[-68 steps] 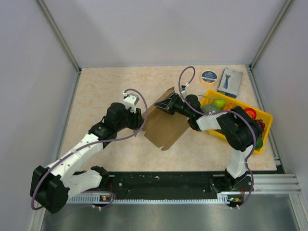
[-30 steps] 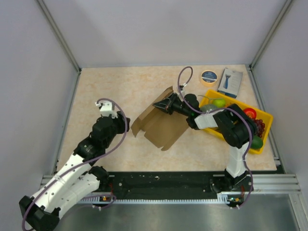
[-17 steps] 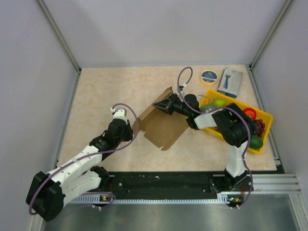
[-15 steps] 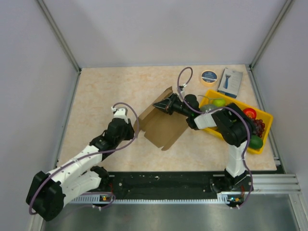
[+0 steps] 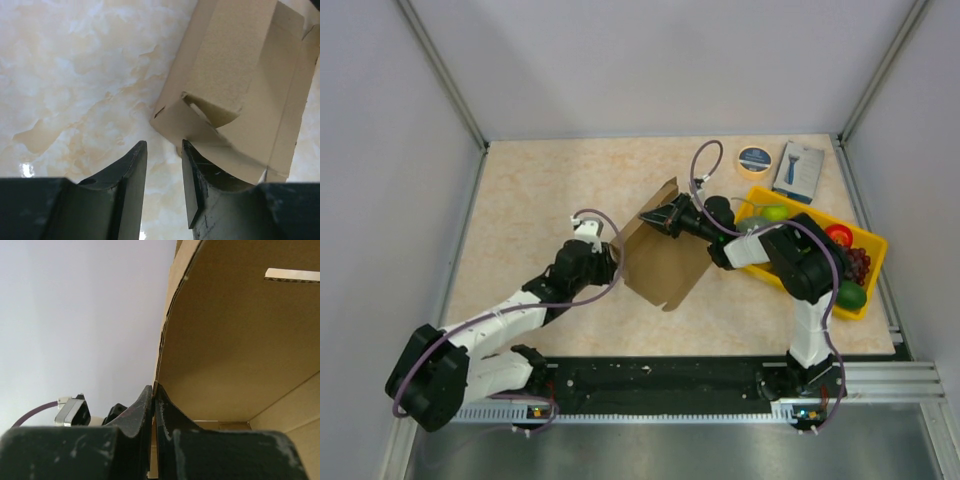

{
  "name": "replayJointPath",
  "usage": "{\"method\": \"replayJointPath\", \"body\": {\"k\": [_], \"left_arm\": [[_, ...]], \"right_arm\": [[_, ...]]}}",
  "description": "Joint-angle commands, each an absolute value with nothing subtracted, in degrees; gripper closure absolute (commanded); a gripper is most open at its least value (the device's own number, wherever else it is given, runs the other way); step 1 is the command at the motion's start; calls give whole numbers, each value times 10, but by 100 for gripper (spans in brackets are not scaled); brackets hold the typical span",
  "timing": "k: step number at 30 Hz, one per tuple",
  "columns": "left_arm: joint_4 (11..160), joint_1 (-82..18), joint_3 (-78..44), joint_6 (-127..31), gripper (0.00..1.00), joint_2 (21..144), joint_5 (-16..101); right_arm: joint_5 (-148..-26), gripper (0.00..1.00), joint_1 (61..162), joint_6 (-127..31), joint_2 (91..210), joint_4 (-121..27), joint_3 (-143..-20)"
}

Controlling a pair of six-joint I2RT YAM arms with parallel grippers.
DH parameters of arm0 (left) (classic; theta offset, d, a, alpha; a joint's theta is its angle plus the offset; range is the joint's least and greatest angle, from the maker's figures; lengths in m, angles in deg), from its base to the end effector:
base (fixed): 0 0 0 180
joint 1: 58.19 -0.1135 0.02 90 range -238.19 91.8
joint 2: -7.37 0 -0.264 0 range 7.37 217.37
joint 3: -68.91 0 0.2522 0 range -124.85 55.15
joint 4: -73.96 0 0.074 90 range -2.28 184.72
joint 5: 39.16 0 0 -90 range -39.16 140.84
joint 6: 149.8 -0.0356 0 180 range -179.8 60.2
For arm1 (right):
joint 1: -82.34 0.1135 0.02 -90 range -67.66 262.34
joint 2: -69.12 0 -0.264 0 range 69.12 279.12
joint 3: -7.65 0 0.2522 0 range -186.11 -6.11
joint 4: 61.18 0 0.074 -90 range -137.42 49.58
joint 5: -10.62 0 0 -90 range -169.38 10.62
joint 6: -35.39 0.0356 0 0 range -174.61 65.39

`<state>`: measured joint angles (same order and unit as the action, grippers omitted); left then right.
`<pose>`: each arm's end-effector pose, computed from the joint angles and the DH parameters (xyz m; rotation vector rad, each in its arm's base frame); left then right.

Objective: Fold the paper box

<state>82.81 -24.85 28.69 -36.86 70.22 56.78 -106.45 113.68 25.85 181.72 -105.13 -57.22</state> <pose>0.1905 -0.1209 0.1942 0.1328 2.1493 -0.4703 0.3303 0.2201 0.1636 0.4112 1.9579 1.7762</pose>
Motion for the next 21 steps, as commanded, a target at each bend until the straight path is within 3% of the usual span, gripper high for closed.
{"method": "replayJointPath", "body": {"k": [1,8,10,14,21], "left_arm": [[757,-217,261,-392,60,721,600],[719,-151,265,-429,53,741,716],[687,-136,278,-436,45,740,746],[635,-107,290,-456,44,773,821],[667,-44,218,-461,50,875,998]], "right_arm": [[-1067,100,1134,260,1829,-1077,-580],[-1067,100,1134,263,1833,-1082,-580],[-1070,100,1134,264,1832,-1082,-579],[-1071,100,1134,267,1835,-1084,-578],[-1072,100,1133,269,1830,-1087,-577]]}}
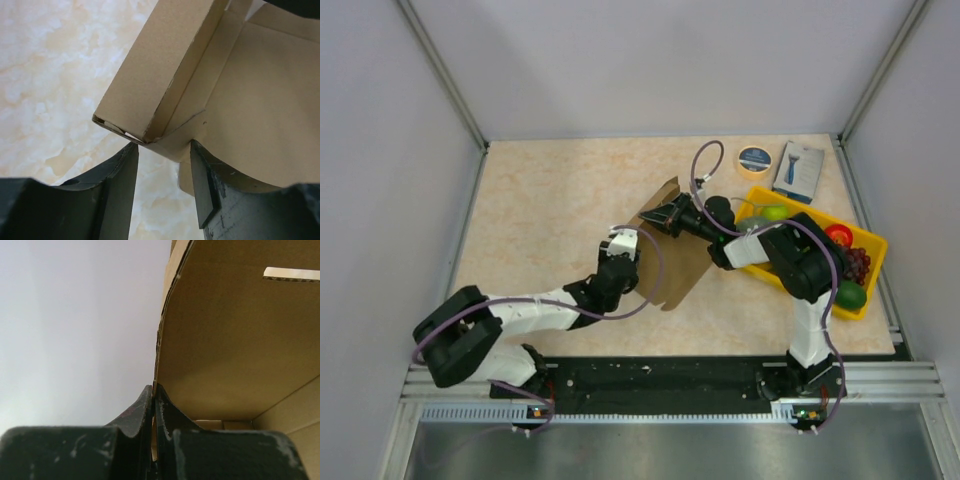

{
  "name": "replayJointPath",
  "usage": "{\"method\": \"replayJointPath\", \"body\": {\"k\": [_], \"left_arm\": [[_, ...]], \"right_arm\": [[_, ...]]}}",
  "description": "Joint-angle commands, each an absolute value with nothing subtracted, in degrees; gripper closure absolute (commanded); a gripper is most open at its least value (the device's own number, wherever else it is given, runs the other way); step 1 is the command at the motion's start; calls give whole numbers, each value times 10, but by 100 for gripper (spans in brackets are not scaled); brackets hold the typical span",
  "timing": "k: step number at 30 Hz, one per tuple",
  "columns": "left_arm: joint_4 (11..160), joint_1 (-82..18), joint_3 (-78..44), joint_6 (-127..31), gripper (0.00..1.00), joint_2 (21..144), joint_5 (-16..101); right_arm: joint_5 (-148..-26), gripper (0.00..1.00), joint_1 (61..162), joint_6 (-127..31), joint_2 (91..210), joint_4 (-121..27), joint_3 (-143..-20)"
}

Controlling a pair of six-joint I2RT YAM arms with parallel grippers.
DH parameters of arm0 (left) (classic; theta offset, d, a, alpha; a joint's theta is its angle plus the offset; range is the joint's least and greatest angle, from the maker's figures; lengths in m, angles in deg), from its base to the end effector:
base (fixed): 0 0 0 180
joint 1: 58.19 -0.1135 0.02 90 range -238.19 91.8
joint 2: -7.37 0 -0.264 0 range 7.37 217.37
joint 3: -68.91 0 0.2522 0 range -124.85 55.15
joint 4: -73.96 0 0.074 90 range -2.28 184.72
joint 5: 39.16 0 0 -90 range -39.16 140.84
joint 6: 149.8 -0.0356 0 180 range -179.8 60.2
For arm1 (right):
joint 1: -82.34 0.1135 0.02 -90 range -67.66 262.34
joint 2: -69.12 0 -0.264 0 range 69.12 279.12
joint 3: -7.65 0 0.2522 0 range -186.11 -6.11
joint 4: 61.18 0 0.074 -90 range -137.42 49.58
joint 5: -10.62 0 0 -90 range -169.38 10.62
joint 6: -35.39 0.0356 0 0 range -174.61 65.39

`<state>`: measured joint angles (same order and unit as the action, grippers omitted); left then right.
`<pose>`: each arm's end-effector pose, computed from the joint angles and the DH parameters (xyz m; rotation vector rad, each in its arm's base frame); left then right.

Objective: Fold the paper box

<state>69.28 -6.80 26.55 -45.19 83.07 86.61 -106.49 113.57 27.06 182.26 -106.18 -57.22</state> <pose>0.1759 -0.1869 0.1814 0.2593 1.9548 -0.1014 0.3312 0.2198 0.1620 0.4286 1.9509 1.7925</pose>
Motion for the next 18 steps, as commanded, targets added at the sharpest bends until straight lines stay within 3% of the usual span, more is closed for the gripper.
{"method": "replayJointPath", "body": {"k": [1,4,6,10,18], "left_arm": [[671,-28,212,-449,52,886,1035],[714,-3,179,-405,51,931,1132],[728,6,156,-376,45,966,1174],[742,10,121,-341,41,1008,1193],[812,11,46,-284,54,1083,1284]], "right_arm": [[-1073,100,1134,270,1829,-1088,-577],[-1073,100,1133,271,1829,-1089,-573],[-1074,100,1133,271,1827,-1089,-573],[-1076,100,1133,277,1825,-1090,-571],[-1066,100,1133,299,1826,-1084,-566]]}}
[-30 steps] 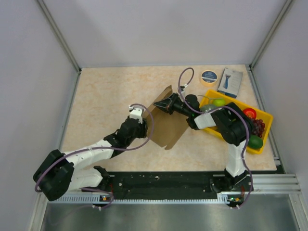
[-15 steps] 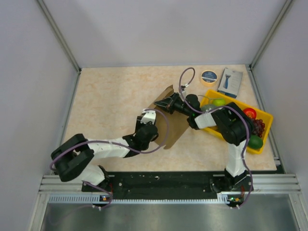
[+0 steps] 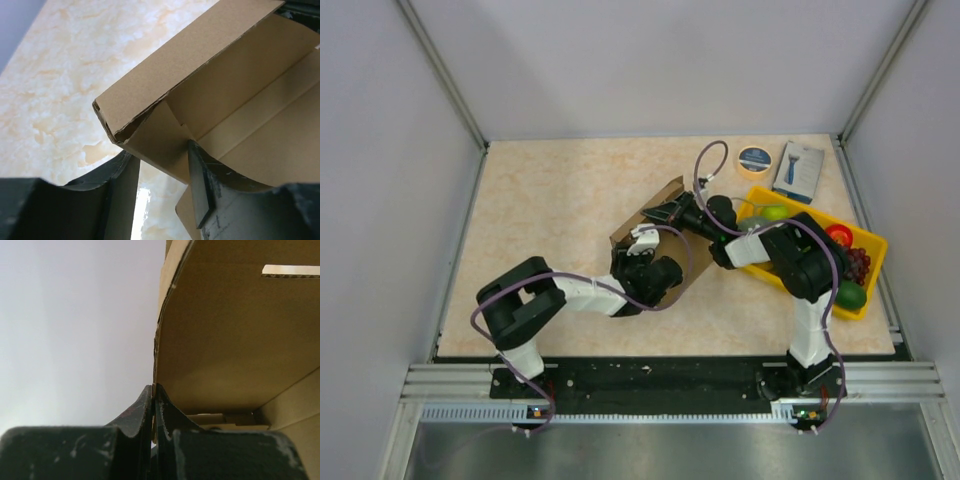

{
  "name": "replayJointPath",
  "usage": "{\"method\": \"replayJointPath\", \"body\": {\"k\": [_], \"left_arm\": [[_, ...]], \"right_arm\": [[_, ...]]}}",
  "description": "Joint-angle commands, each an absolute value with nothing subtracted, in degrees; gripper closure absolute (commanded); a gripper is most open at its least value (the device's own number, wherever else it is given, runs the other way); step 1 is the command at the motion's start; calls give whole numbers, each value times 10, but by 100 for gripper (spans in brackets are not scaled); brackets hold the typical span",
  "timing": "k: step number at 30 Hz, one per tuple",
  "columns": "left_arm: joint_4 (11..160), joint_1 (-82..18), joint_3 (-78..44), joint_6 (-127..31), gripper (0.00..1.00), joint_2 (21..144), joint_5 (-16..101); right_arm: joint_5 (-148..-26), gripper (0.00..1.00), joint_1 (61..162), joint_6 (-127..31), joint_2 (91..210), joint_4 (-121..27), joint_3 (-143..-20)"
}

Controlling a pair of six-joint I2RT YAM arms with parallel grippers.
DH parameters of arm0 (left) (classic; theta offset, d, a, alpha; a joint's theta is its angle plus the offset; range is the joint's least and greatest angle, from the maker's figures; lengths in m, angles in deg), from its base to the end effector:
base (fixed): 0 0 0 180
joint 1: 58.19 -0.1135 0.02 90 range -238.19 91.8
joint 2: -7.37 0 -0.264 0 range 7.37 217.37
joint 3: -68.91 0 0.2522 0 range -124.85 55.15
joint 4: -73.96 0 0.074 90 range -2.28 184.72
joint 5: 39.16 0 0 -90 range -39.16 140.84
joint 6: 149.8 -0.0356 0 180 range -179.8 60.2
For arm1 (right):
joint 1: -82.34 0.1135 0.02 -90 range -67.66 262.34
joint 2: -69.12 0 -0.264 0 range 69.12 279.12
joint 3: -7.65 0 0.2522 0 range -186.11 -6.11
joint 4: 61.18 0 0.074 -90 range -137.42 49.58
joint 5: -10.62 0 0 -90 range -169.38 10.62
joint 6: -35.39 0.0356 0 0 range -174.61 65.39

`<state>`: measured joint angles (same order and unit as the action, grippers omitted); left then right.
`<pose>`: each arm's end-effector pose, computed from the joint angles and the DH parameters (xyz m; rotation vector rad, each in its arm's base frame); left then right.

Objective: Fold the paper box

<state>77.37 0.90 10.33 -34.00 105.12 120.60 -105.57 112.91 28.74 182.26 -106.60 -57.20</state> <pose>0.1903 -0.2528 0.1574 -0.0120 1.8234 0.3801 0.3341 0.2156 0.1627 0.4786 1.9319 1.7959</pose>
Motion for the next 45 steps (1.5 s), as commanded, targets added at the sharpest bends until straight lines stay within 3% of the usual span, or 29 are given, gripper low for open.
{"method": "replayJointPath", "body": {"k": [1,7,8,10,13,15,17,22,25,29,33,45], "left_arm": [[817,10,42,-279,62,1089,1297],[811,0,44,-267,89,1103,1322],[778,-4,51,-295,99,1106,1319],[704,-10,92,-360,100,1102,1298],[416,-11,198,-533,100,1080,1236],[303,-12,233,-588,100,1072,1214],[285,-11,261,-593,100,1056,1172],[228,-12,304,-642,100,1022,1104],[222,-17,323,-658,100,1004,1085],[194,-33,362,-661,100,978,983],[168,-62,388,-668,100,975,911],[171,-99,403,-675,100,958,757]], "right_arm": [[-1064,100,1133,298,1822,-1075,-566],[-1058,100,1134,300,1828,-1053,-563],[-1067,99,1133,300,1829,-1046,-567],[-1067,94,1133,289,1824,-1044,-566],[-1071,73,1132,245,1800,-982,-571],[-1085,55,1124,206,1777,-933,-572],[-1108,43,1115,174,1756,-900,-571],[-1131,27,1082,15,1620,-718,-537],[-1110,25,1086,-164,1538,-520,-564],[-1045,25,1085,-316,1433,-395,-577],[-996,24,1085,-412,1377,-370,-602],[-1039,33,1080,-314,1561,-375,-747]]}}
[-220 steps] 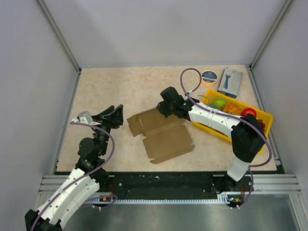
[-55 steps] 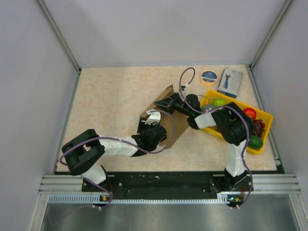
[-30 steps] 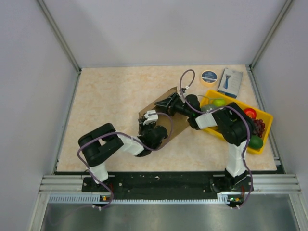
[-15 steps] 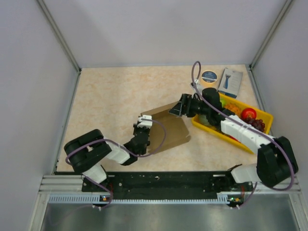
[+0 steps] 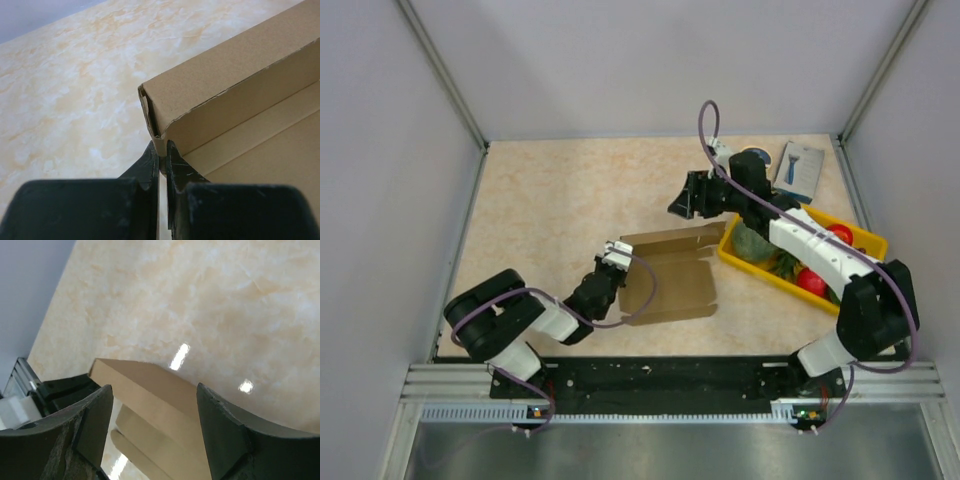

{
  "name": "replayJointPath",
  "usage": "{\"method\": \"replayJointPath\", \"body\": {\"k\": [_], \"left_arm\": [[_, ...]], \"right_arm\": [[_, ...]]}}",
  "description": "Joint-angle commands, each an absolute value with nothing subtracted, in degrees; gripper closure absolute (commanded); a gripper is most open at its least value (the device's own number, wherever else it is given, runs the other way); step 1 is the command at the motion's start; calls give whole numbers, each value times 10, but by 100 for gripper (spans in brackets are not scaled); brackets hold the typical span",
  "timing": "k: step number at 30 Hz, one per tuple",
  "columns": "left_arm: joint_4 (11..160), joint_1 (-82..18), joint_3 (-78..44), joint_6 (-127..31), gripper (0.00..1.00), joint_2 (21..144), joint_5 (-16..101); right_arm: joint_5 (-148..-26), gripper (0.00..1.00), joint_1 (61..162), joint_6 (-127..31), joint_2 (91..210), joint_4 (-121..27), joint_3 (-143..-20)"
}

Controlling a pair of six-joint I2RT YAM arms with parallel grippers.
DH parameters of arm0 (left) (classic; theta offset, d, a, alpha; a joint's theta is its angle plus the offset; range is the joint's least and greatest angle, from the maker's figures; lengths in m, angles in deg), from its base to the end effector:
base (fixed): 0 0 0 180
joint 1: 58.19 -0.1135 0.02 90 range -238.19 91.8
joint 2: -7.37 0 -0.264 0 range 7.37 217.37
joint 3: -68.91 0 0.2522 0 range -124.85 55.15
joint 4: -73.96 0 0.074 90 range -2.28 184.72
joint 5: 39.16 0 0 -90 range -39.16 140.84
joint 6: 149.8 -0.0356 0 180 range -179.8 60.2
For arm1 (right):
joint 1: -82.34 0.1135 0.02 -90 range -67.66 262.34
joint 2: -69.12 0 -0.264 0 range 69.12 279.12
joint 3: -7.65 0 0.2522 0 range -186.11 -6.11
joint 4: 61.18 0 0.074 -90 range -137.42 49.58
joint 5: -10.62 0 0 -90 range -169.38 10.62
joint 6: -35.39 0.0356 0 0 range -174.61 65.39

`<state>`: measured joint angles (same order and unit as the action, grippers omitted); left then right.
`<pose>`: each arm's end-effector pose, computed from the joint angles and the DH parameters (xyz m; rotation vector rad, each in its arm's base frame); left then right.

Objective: Fold the paper box

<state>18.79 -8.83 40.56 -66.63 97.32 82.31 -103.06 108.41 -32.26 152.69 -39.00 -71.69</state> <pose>0.1726 -0.1726 0.1440 0.4023 1.6181 -0.0995 0.2968 0.1611 0.3098 -0.3418 2.0956 0.9378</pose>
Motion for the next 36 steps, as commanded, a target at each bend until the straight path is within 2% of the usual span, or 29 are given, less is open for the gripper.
{"method": "replayJointPath", "body": {"k": [1,4,8,18,19,25,29,30,33,36], "left_arm": [[196,-102,398,-672,100,958,760],[207,-103,379,-668,100,969,782],[185,-102,378,-674,100,982,798],[265,-83,270,-667,100,1053,1025],[257,-82,267,-672,100,1063,1041],[239,-80,269,-675,100,1080,1022],[195,-82,304,-675,100,1066,959],[180,-83,324,-676,100,1064,947],[145,-83,342,-675,100,1067,907],[168,-84,334,-672,94,1062,909]], "right_arm": [[-1045,33,1081,-313,1567,-377,-749],[-1091,38,1083,-294,1594,-384,-749],[-1093,44,1096,-267,1612,-395,-732],[-1109,59,1126,-100,1596,-456,-648],[-1114,64,1128,-88,1594,-461,-637],[-1113,59,1124,-92,1580,-476,-652],[-1155,49,1106,-246,1603,-411,-718],[-1154,43,1102,-268,1606,-398,-728],[-1167,36,1096,-333,1611,-384,-747],[-1199,35,1096,-361,1624,-378,-757]]}}
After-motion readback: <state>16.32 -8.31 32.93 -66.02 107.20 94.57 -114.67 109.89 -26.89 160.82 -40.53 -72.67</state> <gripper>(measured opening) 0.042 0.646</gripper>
